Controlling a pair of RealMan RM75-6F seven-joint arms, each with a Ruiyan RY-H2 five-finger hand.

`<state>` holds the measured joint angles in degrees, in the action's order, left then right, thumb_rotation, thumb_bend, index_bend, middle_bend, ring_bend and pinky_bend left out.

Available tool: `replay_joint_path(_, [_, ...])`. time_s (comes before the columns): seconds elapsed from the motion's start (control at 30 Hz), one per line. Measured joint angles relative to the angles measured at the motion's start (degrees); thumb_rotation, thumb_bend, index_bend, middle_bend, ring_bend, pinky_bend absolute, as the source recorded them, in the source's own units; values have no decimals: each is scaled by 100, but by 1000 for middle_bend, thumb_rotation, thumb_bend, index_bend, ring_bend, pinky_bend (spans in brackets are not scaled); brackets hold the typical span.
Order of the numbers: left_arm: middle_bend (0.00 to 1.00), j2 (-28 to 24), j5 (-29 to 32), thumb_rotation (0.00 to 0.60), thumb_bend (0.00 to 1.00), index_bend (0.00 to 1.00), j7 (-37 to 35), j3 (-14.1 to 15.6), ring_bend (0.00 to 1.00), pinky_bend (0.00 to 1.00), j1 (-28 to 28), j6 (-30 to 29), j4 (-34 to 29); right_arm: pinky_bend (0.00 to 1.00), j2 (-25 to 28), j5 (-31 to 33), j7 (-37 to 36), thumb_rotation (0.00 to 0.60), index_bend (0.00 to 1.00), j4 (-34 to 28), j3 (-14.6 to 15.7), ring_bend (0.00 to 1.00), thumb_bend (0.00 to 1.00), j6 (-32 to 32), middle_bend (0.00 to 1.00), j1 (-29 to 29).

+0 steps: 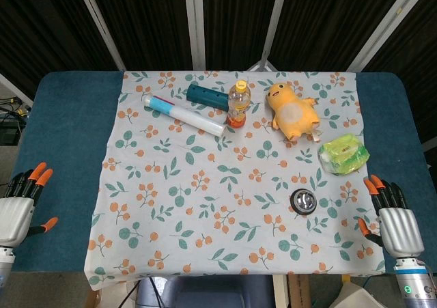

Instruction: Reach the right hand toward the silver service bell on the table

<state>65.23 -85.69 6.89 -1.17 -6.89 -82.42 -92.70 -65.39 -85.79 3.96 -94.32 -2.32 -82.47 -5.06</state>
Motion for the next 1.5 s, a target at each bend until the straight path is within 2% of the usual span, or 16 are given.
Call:
replay_joint_path(0.53, [0, -5, -14, 600, 0, 0, -15, 1, 0, 0, 8, -21, -8, 0, -39, -16, 47, 600, 0, -10, 2, 0, 397, 33, 0, -24])
replay_joint_path(0.63, [0, -7, -20, 600, 0, 0, -33, 4, 0, 0, 9, -21, -4, 0, -66, 7, 73, 600, 0, -30, -9, 0, 500, 83, 0, -52])
replay_joint_path(0.7, [0, -8, -31, 600, 0, 0, -33, 8, 0, 0, 9, -24, -1, 0, -91, 12, 120, 600, 0, -55, -15, 0, 628, 142, 0, -91])
replay_joint_path(0.77, [0, -6, -35, 600, 0, 0, -35, 12, 0, 0, 10, -23, 1, 0, -127, 1, 201, 600, 0, -79, -17, 0, 682, 212, 0, -143])
replay_joint_path(0.8, [0, -5, -38, 600, 0, 0, -35, 15, 0, 0, 11, -23, 5, 0, -145, -3, 246, 600, 0, -91, -16, 0, 740, 251, 0, -168])
replay_joint_path(0.9, [0, -3, -40, 600, 0, 0, -40, 13, 0, 0, 10, -23, 10, 0, -228, 1, 420, 600, 0, -137, -5, 0, 808, 434, 0, -265])
replay_joint_path(1.2, [0, -8, 11, 600, 0, 0, -65, -8, 0, 0, -9, 22, 11, 0, -717, 103, 1354, 600, 0, -175, 86, 0, 840, 1065, 0, -589])
replay_joint_path(1.37, [0, -12, 33, 600, 0, 0, -59, -22, 0, 0, -20, 39, -9, 0, -1091, 149, 1952, 600, 0, 0, 170, 0, 840, 1251, 0, -698])
replay_joint_path(1.5, [0, -11, 30, 600, 0, 0, -46, -18, 0, 0, -21, 42, -9, 0, -1228, 276, 2110, 600, 0, 123, 200, 0, 841, 1310, 0, -721])
